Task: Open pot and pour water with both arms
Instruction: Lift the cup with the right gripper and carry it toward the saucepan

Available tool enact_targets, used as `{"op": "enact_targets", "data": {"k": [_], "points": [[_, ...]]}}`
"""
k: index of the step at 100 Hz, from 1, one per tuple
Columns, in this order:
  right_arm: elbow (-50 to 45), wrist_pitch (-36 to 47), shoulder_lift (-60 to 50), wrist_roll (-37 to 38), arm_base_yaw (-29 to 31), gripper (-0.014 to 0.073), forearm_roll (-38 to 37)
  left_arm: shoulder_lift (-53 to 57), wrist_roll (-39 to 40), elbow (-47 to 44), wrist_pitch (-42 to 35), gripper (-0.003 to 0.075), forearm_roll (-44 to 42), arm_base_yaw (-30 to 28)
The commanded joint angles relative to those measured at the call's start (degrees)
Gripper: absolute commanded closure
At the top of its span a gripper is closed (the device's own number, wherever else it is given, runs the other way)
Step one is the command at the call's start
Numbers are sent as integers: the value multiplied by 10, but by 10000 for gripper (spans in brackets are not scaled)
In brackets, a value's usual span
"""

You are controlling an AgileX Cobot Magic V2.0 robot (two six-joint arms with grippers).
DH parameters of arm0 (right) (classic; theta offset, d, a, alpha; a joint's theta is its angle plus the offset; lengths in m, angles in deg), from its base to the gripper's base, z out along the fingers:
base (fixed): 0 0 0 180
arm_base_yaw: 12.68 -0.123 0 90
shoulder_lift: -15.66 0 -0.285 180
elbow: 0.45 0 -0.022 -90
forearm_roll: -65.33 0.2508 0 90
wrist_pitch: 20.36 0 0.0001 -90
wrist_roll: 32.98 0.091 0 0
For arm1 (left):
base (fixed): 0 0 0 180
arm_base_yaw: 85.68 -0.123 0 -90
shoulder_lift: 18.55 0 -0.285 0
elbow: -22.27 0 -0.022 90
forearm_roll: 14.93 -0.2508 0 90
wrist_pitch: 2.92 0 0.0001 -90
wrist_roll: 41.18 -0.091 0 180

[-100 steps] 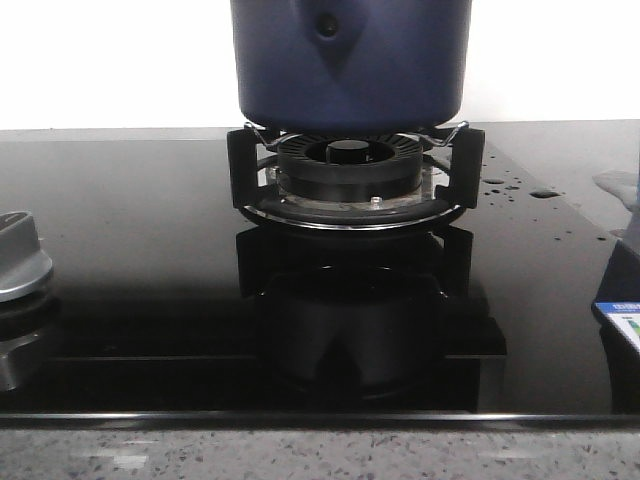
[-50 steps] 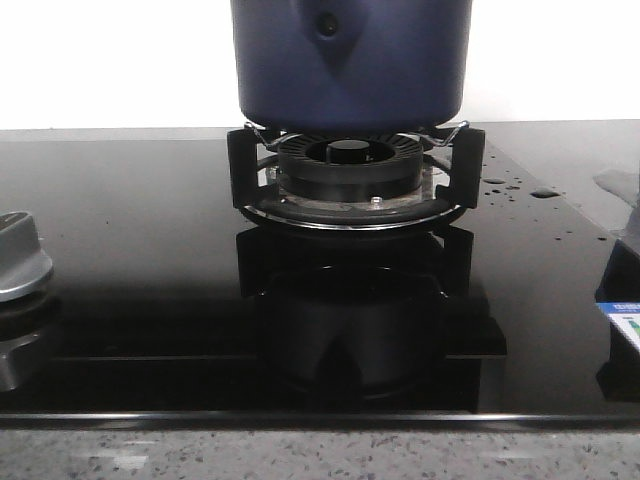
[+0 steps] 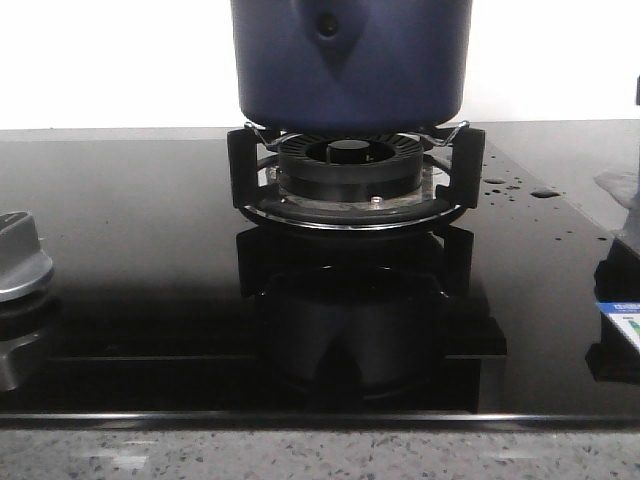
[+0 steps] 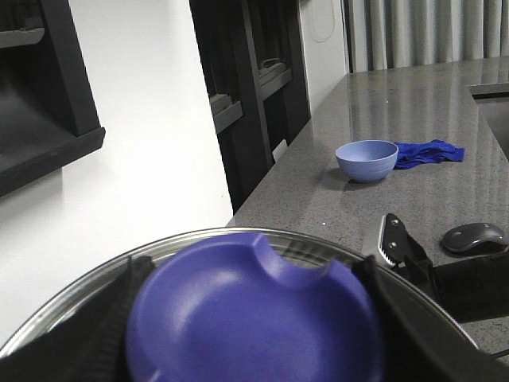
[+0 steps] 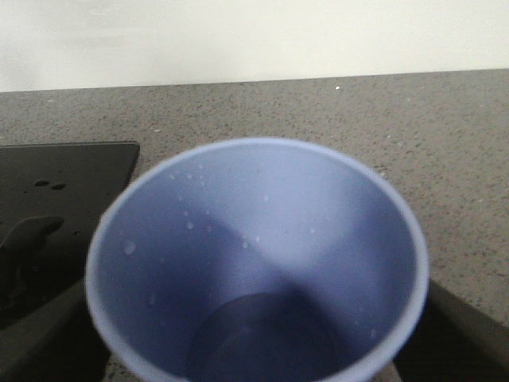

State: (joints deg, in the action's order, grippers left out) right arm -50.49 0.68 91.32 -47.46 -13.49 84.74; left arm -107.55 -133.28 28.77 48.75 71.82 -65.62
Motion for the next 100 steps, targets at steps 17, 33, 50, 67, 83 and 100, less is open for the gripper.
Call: {"op": "enact_targets", "data": {"k": [17,33,50,67,83,100], "points": [[17,69,29,17,1,50,-26,23,6,20,0,482,51,-1],[17,79,30,17,1,230,-63,25,21,20,-3,482,51,-8],[17,78,24,17,1,331,-70,28,55,20,12,481,51,-38],[21,68,-13,18,1,337,-88,48,77,12,47,481,46,-79],[65,23,-56,20,-14,337,-125,87,80,-26,38,481,46,-101],[149,-65,-64,20,-64,337,-179,134,80,-85,9,481,46,-111]]}}
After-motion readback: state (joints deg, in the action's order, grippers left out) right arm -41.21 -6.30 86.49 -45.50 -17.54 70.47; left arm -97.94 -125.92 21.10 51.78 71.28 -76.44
